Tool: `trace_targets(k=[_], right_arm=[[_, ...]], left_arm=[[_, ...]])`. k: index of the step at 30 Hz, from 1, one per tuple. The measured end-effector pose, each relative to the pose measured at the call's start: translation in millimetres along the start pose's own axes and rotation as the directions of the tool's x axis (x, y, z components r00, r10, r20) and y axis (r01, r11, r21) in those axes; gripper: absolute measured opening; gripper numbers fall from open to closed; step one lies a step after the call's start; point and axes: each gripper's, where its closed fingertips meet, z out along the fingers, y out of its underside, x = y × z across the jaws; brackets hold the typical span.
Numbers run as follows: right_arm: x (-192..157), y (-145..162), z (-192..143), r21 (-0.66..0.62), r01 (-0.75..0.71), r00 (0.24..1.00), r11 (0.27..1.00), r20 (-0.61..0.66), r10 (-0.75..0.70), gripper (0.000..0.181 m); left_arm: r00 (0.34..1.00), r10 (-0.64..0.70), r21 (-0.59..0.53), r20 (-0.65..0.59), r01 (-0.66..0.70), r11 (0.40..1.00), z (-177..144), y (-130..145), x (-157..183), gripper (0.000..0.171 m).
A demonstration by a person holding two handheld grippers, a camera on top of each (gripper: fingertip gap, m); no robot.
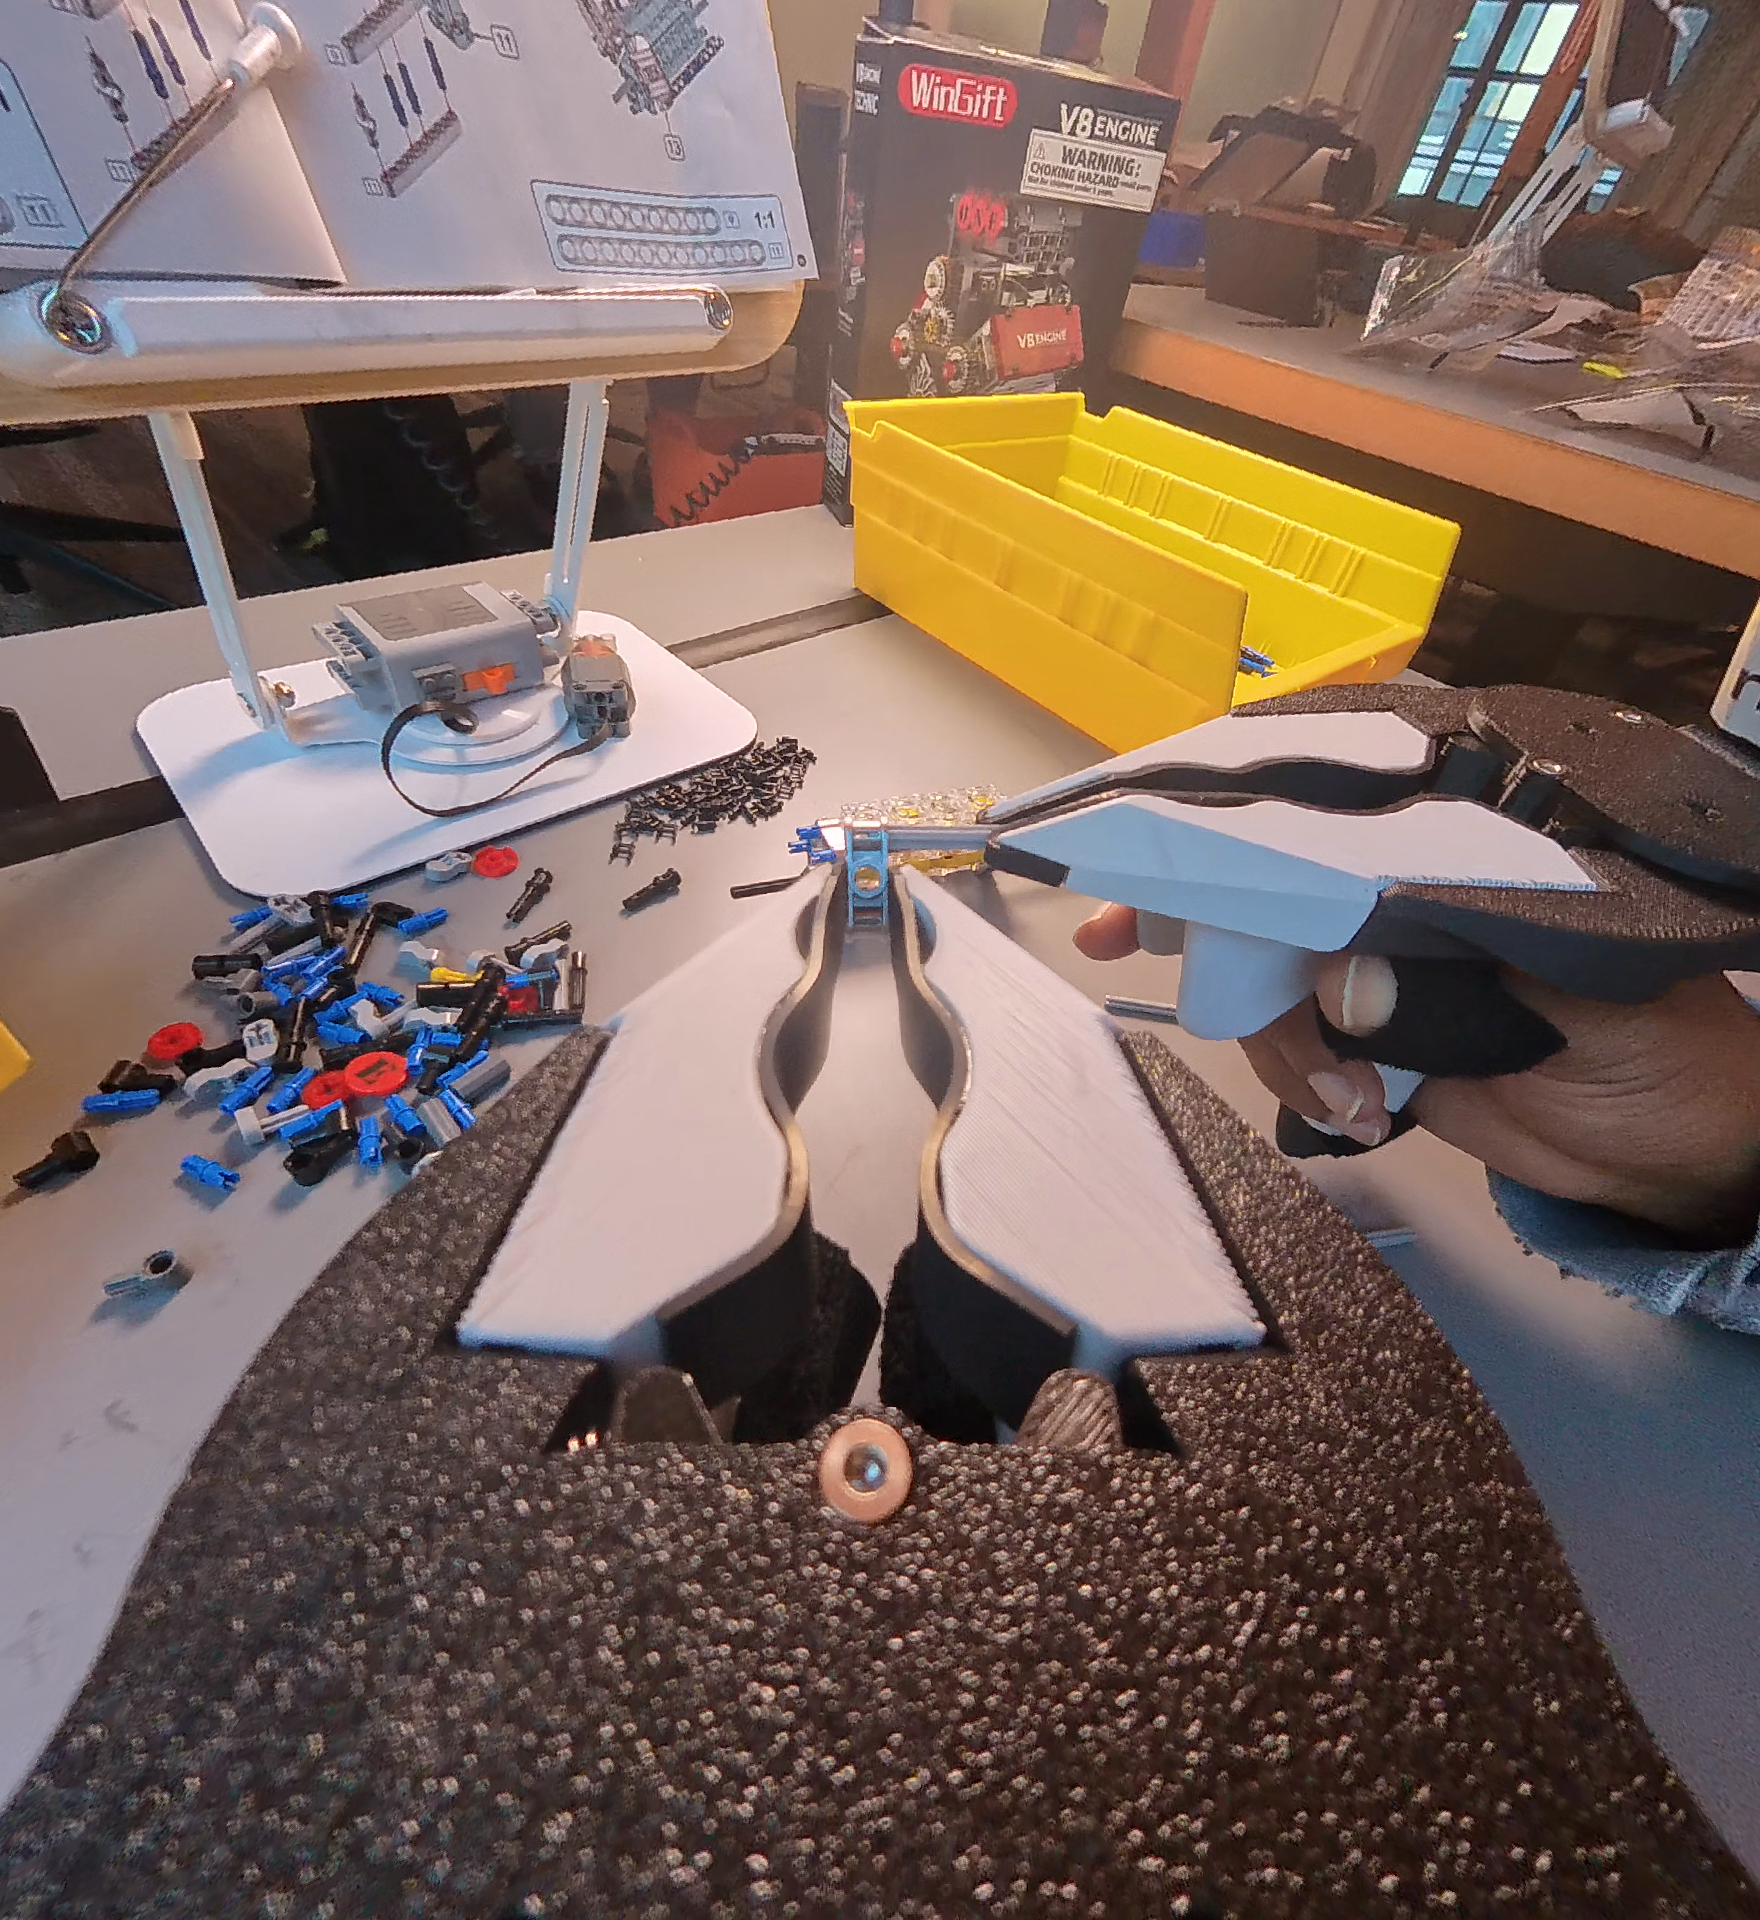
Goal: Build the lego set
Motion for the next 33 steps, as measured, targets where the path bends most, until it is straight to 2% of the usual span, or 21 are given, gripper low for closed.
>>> trace_targets(k=[11,29,33], right_arm=[[-2.0,1.2,0.5,-0.002,0.037,0.999,0.999,0.009,-0.037,0.002],[-6.9,0.2,-0.1,-0.011,0.146,0.989,0.989,0.006,-0.146,0.002],[-7.7,0.6,-0.7,-0.024,0.166,0.986,0.986,0.006,-0.166,0.002]], left_arm=[[1.0,0.016,-0.004,0.022,-0.016,1.0,-2.2,-0.1,-2.6,0.006],[0.999,-0.011,-0.013,-0.037,0.01,1.0,-6.9,1.4,1.1,0.006],[0.998,0.05,-0.015,-0.028,-0.051,0.999,-7.7,1.7,1.8,0.006]])
